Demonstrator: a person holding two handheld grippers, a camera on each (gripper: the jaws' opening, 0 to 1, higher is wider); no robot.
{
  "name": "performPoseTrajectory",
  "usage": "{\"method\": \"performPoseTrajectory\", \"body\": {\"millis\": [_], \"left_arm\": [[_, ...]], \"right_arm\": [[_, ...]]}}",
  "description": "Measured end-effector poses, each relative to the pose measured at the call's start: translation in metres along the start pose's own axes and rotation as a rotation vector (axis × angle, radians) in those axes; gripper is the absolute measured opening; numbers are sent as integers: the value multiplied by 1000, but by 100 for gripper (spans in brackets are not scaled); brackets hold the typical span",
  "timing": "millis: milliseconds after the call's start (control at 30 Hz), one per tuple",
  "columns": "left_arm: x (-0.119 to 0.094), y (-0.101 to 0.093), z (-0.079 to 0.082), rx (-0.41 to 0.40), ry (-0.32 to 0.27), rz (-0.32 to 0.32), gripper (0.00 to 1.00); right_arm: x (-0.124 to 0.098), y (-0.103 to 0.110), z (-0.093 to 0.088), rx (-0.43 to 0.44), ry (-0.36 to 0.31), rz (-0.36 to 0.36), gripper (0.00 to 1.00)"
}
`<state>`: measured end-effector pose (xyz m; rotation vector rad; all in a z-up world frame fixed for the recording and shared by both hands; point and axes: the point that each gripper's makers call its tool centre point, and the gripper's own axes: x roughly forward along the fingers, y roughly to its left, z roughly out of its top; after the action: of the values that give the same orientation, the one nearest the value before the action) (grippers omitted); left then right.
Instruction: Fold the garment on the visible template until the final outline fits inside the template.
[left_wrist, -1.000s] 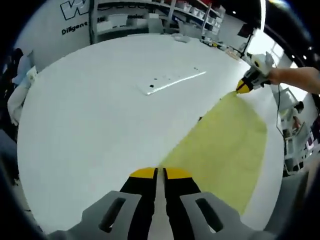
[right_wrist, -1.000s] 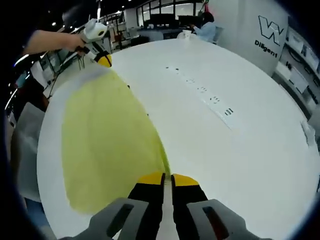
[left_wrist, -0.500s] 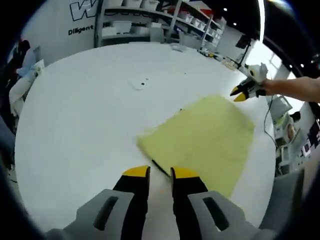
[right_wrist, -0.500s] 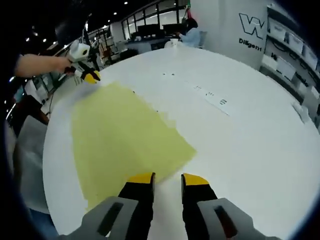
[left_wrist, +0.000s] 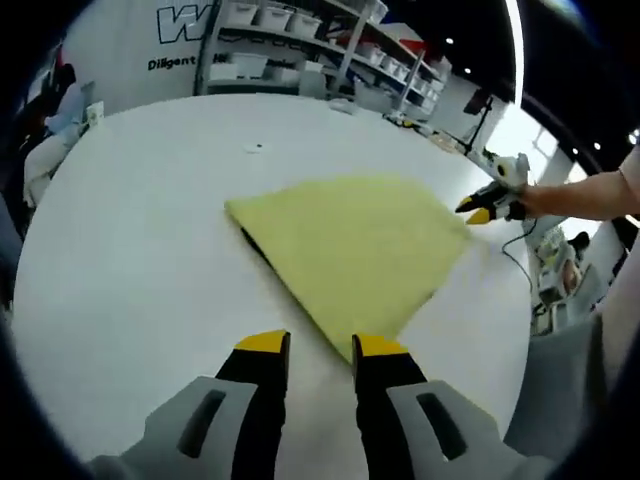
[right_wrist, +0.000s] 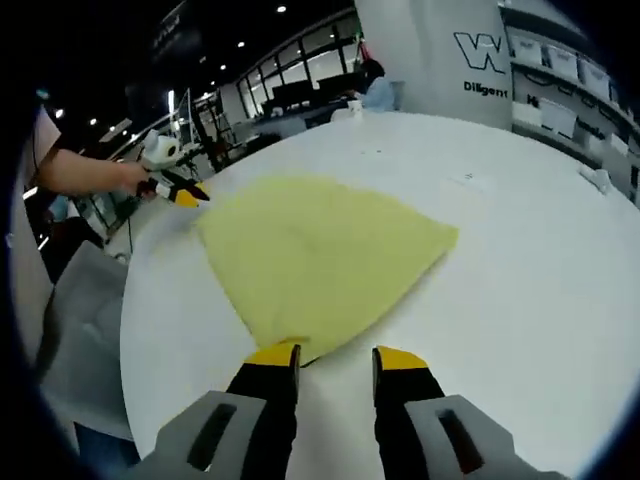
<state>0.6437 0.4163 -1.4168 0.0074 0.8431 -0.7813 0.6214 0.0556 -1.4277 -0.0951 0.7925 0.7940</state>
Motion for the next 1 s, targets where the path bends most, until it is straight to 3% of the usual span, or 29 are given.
{"method": "performPoseTrajectory", "body": {"millis": [233, 433, 667, 733, 933, 1000], "left_arm": [[8, -11, -12, -14, -8, 20, 24], [16, -14, -24, -19, 24, 28, 21], [20, -14, -27, -7, 29, 41, 4], [21, -15, -28, 1, 32, 42, 0], [21, -17, -27, 9, 20, 34, 0], [21, -16, -27, 12, 18, 35, 0]], "right_arm": [[2, 14, -10, 44, -34, -7, 27], [5, 18, -14, 67, -45, -13, 27], [11, 20, -10, 76, -62, -14, 24], [14, 23, -7, 73, -71, -5, 22], [18, 27, -10, 74, -63, 10, 11], [17, 26, -11, 63, -57, 12, 0]]}}
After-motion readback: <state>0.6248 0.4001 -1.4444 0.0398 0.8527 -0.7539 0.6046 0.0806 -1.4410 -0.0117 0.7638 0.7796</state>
